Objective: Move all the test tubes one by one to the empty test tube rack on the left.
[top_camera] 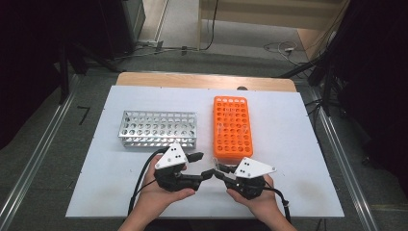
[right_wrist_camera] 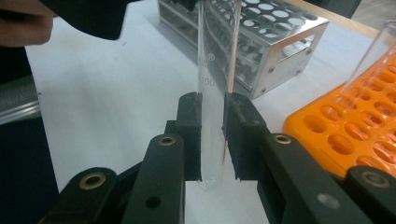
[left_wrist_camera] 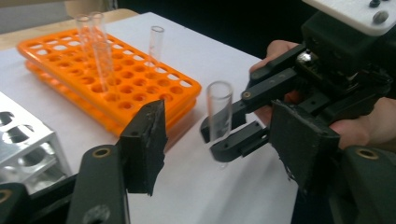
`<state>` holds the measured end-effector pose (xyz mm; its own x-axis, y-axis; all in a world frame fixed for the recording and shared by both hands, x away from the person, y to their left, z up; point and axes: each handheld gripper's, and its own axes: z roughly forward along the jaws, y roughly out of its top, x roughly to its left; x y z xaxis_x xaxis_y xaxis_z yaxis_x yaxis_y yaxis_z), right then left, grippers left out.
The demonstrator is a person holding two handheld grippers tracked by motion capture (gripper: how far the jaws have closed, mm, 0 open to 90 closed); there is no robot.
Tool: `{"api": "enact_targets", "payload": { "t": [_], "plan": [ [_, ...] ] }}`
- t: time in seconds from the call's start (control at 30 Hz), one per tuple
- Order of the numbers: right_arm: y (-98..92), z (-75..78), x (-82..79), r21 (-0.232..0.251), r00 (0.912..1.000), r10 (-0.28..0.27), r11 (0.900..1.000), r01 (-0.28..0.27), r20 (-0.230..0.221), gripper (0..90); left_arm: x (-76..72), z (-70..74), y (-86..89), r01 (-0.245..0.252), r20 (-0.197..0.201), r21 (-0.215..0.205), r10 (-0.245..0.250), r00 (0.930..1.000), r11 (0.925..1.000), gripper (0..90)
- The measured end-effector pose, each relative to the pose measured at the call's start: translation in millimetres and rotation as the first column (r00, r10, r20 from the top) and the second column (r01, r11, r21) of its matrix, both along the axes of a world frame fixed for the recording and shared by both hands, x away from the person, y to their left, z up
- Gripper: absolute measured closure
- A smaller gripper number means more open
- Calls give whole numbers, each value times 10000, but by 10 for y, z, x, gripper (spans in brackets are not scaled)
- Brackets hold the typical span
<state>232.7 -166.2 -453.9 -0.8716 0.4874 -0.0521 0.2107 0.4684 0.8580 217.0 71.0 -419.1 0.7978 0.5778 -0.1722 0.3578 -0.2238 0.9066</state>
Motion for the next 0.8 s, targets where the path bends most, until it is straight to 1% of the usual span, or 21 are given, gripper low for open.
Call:
{"api": "enact_targets", "payload": {
  "t": [0.1, 0.17, 0.2, 0.27, 0.33, 0.37, 0.4, 0.47, 0.5, 0.53, 0.6, 0.63, 0.8],
  "plan": [
    [40, -15, -31, -226, 9998, 117, 9997, -113, 182, 740, -4, -4, -17, 8, -39, 85, -8, 10000, 10000, 461],
    [48, -17, -37, -250, 9996, 160, 9996, -155, 213, 740, -6, -5, -20, 59, -110, 30, -59, 9999, 10000, 492],
    [65, -21, -51, -333, 9995, 185, 9993, -177, 258, 740, -14, -10, -36, 168, -127, 28, -168, 9998, 9999, 503],
    [84, -23, -67, -438, 9990, 261, 9987, -244, 366, 740, -16, -18, -57, 199, -242, 97, -196, 9995, 9998, 530],
    [95, -19, -79, -471, 9987, 336, 9984, -318, 391, 740, -15, -23, -62, 198, -262, 174, -193, 9995, 9997, 583],
    [95, -19, -79, -471, 9987, 336, 9984, -318, 391, 740, -12, -32, -72, 154, -299, 311, -145, 9994, 9994, 583],
    [107, -13, -94, -507, 9982, 384, 9981, -360, 465, 740, -9, -48, -80, 296, -428, 290, -283, 9987, 9991, 633],
    [112, -9, -105, -533, 9977, 432, 9978, -404, 525, 740, -12, -57, -88, 306, -462, 370, -288, 9985, 9988, 665],
    [112, -9, -105, -533, 9977, 432, 9978, -404, 525, 740, -12, -57, -88, 306, -462, 370, -288, 9985, 9988, 682],
    [116, -6, -118, -545, 9970, 494, 9974, -461, 604, 740, -7, -60, -87, 323, -589, 301, -305, 9978, 9990, 695],
    [117, -4, -124, -577, 9963, 545, 9970, -507, 661, 740, -5, -61, -82, 314, -633, 269, -297, 9976, 9991, 726],
    [119, -1, -136, -640, 9957, 584, 9965, -538, 723, 740, -3, -62, -78, 298, -662, 266, -280, 9974, 9992, 740],
    [116, -9, -131, -738, 9945, 664, 9954, -605, 808, 739, 6, -71, -70, 301, -766, 273, -279, 9967, 9992, 753]
  ]
}}
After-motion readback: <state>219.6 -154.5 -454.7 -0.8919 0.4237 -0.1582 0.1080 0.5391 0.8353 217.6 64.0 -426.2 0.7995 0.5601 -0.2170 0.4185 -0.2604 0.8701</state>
